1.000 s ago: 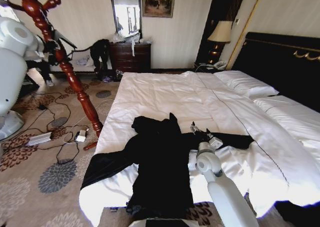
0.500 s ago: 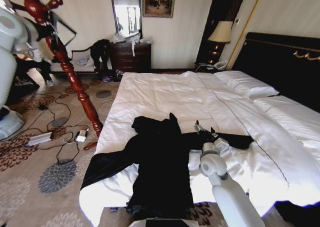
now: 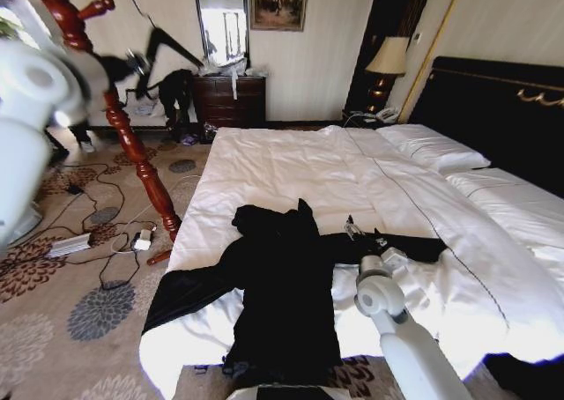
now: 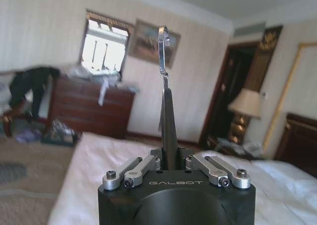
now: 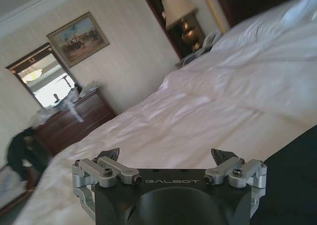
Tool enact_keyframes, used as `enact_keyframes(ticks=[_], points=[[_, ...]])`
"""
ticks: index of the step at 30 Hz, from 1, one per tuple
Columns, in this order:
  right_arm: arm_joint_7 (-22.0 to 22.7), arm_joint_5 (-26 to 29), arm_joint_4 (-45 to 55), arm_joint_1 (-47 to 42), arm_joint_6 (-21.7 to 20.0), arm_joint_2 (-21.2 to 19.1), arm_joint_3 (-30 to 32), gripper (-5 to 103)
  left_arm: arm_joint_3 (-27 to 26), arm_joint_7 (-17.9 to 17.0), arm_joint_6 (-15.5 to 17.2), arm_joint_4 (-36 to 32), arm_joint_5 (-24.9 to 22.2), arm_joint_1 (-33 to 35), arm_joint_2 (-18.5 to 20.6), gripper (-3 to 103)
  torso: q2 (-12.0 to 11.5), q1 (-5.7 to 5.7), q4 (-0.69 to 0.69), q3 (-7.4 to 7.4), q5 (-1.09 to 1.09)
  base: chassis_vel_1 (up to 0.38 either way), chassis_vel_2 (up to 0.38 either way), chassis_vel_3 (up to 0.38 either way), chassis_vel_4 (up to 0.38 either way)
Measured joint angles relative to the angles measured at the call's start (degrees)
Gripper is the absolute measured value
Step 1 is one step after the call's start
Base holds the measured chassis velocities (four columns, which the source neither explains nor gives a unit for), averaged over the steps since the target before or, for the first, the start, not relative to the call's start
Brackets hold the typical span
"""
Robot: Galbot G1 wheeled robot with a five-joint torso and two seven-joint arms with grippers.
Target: Pick up the clothes from the bed and hang them on the clothes hanger.
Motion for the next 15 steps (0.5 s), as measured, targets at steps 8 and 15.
enact_keyframes(ticks=[8, 15], points=[[0.21, 16.44, 0.33, 2.13, -3.67, -6.28, -1.42, 100, -2.51, 2.29, -9.2, -7.12, 5.16, 19.84, -3.45, 16, 0.0, 0.0, -0.08, 0.01, -0.07, 0.0, 0.0, 0.0, 0.0], [0.74, 16.01, -9.95, 13.79, -6.1, -7.53, -12.11, 100, -12.8, 1.64, -11.36, -16.43, 4.51, 37.36, -10.45, 16, 0.01, 0.01, 0.04, 0.0, 0.04, -0.005, -0.008, -0.009, -0.017]])
